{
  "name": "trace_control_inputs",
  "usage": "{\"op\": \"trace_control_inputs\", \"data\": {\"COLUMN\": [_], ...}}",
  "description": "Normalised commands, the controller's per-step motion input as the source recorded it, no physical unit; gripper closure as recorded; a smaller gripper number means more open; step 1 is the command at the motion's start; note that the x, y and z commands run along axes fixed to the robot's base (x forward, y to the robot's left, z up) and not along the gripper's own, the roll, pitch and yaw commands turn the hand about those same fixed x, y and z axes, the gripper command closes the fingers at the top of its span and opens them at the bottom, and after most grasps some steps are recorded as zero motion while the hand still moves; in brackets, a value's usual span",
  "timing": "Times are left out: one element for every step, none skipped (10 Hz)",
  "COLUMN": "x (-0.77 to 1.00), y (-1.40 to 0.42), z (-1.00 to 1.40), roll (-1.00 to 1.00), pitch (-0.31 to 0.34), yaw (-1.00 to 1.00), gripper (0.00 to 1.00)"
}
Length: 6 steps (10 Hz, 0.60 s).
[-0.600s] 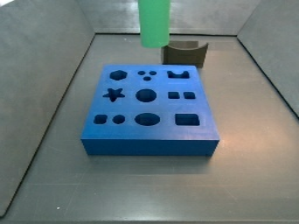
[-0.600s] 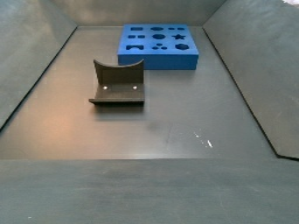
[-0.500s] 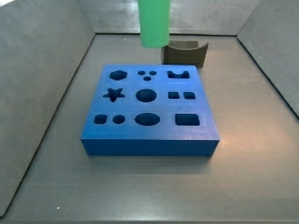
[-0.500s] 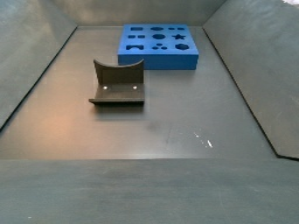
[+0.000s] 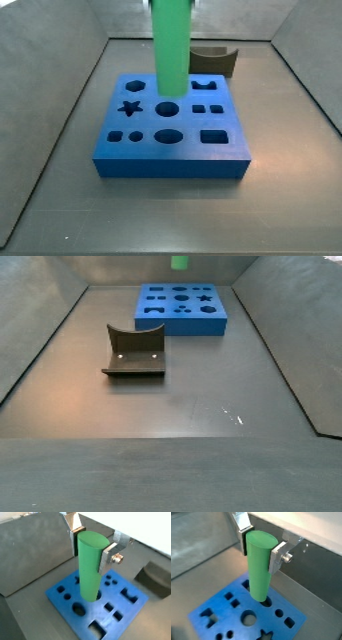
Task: Insert the oval object.
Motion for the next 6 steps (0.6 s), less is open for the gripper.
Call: {"op": "trace_control_inputs", "data": {"x": [0.11,0.0,0.0,-0.02,0.0,0.0], "y": [-0.43,-0.4,-0.24,0.0,0.01,0.03], "z": [-0.63,-0.77,-0.62,-0.31,-0.23,-0.22], "roll": [0.04,-0.01,-0.01,0.03,0.05,0.03], "pitch": [0.204,0.169,0.14,0.05,0.02,0.043], "yaw": [-0.36,-0.21,-0.25,-0.1,0.0,0.0], "gripper": [1.0,1.0,1.0,1.0,1.0,1.0]}}
